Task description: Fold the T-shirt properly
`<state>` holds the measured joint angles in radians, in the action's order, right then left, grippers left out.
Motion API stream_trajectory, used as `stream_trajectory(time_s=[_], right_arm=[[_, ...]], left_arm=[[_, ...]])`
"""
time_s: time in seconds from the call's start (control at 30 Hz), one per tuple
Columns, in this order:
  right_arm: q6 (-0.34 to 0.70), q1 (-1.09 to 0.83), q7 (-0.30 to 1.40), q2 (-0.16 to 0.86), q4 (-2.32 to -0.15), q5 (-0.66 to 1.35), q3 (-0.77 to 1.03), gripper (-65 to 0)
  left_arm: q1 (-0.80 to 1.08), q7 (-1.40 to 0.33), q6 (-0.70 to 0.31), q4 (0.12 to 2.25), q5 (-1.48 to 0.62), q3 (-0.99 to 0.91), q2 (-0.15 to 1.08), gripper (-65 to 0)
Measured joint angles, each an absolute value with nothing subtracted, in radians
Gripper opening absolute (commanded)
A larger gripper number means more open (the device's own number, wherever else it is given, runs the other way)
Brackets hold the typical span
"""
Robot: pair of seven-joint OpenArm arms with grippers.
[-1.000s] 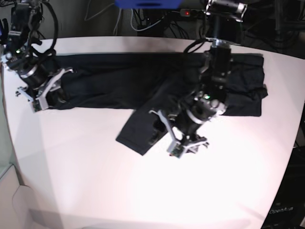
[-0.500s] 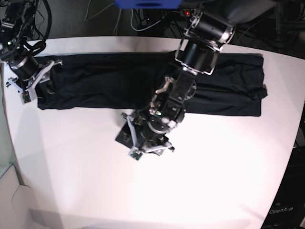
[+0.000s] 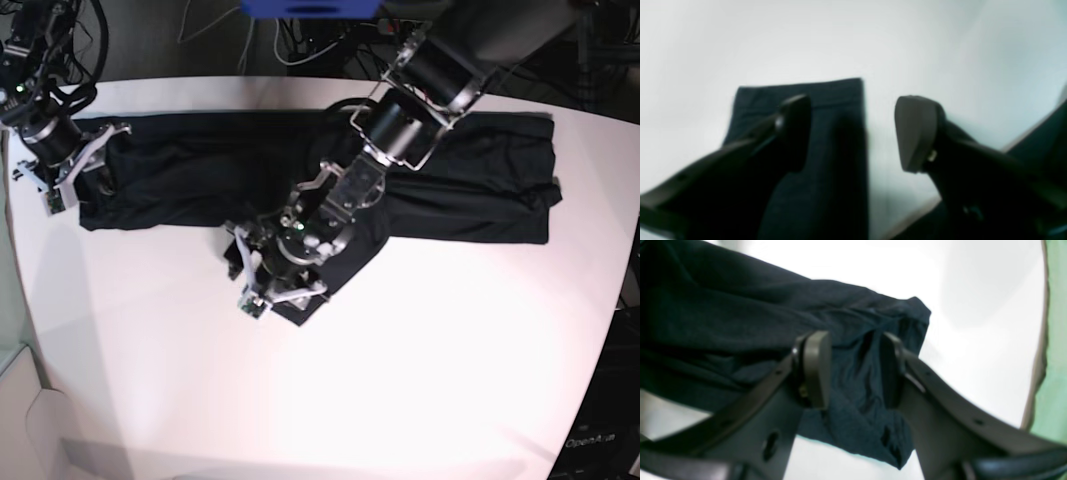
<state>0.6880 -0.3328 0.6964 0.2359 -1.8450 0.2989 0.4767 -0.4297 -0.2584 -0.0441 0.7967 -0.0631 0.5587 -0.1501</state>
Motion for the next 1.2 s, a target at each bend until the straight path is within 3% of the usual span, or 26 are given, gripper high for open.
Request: stream_trajectory(time_s=[0.23,0.5,0.6,0.73,0.87,1.0,1.2], right_arm=[[0.688,-0.334,0.696,0.236,-1.845,0.299,0.475,-39.1],[0.688,-0.333,0.696,0.236,-1.845,0.299,0.475,-39.1],[0.688,-0.333,0.696,0.236,-1.845,0.299,0.475,-39.1],[0.688,-0.33,0.696,0.236,-1.845,0.299,0.475,-39.1],[0.688,-0.33,0.696,0.237,-1.845,0.299,0.475,-39.1],[0.688,-0.33,0.696,0.237,-1.845,0.299,0.475,-39.1],[0.688,-0.331,0.696,0.235,-1.845,0.299,0.473,-39.1]], left_arm=[[-0.501,-0.17,0.03,0.637,-0.213,0.656,-0.142,-26.2],[-0.513,-0.111,0.031,0.585,-0.23,0.685,-0.147,-26.8],[-0.516,-0.079,0.021,0.552,-0.24,0.683,-0.152,-37.4],[-0.528,-0.062,0.025,0.514,-0.234,0.681,-0.16,-65.0],[-0.529,-0.049,0.034,0.505,-0.233,0.668,-0.16,-65.0],[-0.521,-0.092,0.12,0.542,-0.229,0.625,-0.159,-65.0],[-0.418,-0.272,0.145,0.843,-0.237,0.555,-0.119,-65.0]])
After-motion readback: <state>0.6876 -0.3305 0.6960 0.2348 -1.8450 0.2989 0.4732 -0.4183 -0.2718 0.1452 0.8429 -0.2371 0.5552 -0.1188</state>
